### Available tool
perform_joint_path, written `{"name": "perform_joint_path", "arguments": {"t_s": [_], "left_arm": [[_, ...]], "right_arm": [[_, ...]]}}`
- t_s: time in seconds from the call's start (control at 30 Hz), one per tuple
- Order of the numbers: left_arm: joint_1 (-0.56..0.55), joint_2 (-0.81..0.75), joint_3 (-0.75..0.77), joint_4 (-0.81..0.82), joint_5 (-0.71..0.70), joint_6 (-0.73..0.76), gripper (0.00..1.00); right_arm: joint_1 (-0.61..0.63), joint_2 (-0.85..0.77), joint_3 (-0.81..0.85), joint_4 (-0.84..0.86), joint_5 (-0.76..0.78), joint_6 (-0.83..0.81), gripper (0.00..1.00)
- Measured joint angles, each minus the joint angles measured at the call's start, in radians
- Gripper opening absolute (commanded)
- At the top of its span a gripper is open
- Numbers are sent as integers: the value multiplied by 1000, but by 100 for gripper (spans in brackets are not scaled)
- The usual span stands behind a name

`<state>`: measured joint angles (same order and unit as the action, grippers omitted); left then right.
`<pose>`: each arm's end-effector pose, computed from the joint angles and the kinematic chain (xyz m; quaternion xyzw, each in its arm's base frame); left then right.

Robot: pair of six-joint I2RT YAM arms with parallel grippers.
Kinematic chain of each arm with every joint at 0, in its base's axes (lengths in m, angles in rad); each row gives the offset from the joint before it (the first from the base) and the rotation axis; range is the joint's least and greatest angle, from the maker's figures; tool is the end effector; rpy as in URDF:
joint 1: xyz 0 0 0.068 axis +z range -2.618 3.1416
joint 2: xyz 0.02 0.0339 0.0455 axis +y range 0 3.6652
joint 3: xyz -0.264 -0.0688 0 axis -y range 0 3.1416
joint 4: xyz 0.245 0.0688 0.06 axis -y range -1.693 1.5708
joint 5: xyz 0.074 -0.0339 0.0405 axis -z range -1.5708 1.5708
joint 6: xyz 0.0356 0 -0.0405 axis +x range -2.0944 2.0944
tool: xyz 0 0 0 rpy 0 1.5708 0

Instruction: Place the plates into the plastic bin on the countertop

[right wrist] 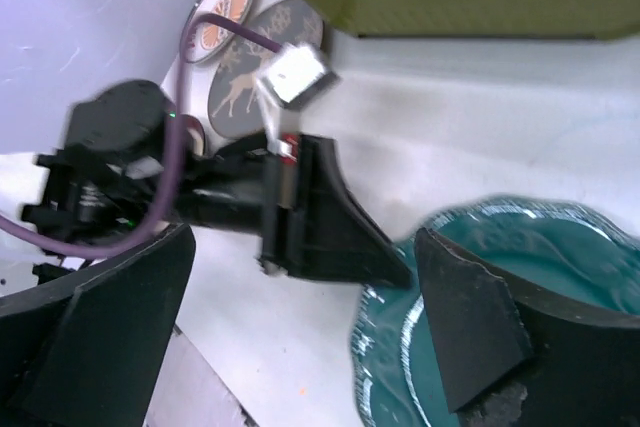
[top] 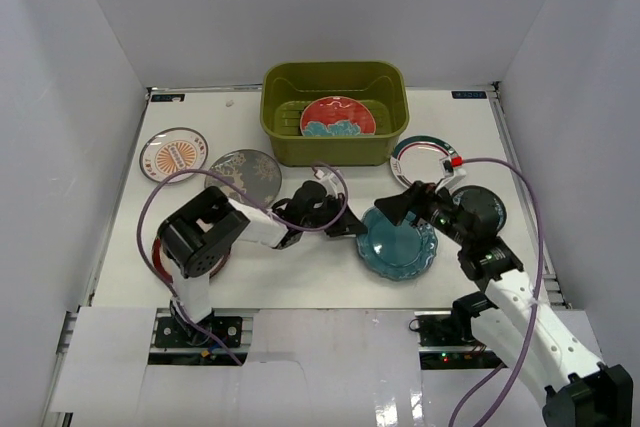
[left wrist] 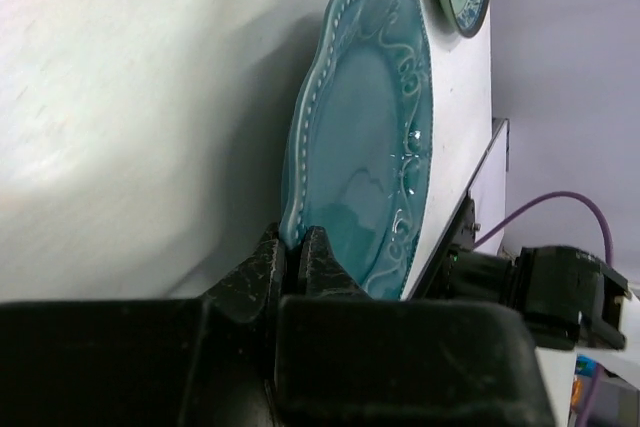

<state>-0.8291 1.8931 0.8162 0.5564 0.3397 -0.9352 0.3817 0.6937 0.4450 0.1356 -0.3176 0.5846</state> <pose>0.2384 -0.2778 0.1231 0.0394 0.8561 -0.4745 0.2011 0.1595 0.0760 0.2680 -0.0302 0.7434 0.4100 0.5276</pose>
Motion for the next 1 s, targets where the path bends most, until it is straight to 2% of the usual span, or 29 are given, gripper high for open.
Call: {"name": "perform_joint_path", "arguments": {"t_s": [0.03,0.1,0.2,0.43,0.57,0.7,0.73,0.77,0.83,0.87,0.93,0.97,1.0], "left_arm": [[6,-34,-35,-2,0,-1,0],[23,-113,-101,-15,6,-2,0],[61,-249,-195,-33,23,-1,0],[196,-543,-391,-108,47,-24,0],[239,-658,-417,-122,84,-49,0],[259,-706,-417,-72,148,-83,0],[261,-706,-417,-55,163,-92,0],[262,-705,-417,-46,173,-97,0],[265,-703,-417,-35,196,-111,0],[265,-703,-417,-29,205,-115,0],[265,-703,-417,-19,222,-121,0],[265,-706,-417,-21,226,-119,0],[266,-710,-415,-32,227,-112,3]], "right_arm": [[0,-33,-25,-15,2,8,100],[0,-96,-75,-59,18,14,92],[0,-150,-118,-117,51,26,90],[-3,-120,-153,-161,89,52,90],[-8,-91,-166,-180,104,59,90],[-9,-26,-165,-157,49,60,91],[-9,-2,-166,-138,21,65,93],[-9,11,-166,-121,-4,73,99],[-9,26,-167,-72,-53,94,88],[-9,29,-167,-50,-72,99,73],[-9,32,-171,3,-114,126,51],[-9,33,-174,27,-130,140,34],[-9,33,-176,48,-145,155,25]]}}
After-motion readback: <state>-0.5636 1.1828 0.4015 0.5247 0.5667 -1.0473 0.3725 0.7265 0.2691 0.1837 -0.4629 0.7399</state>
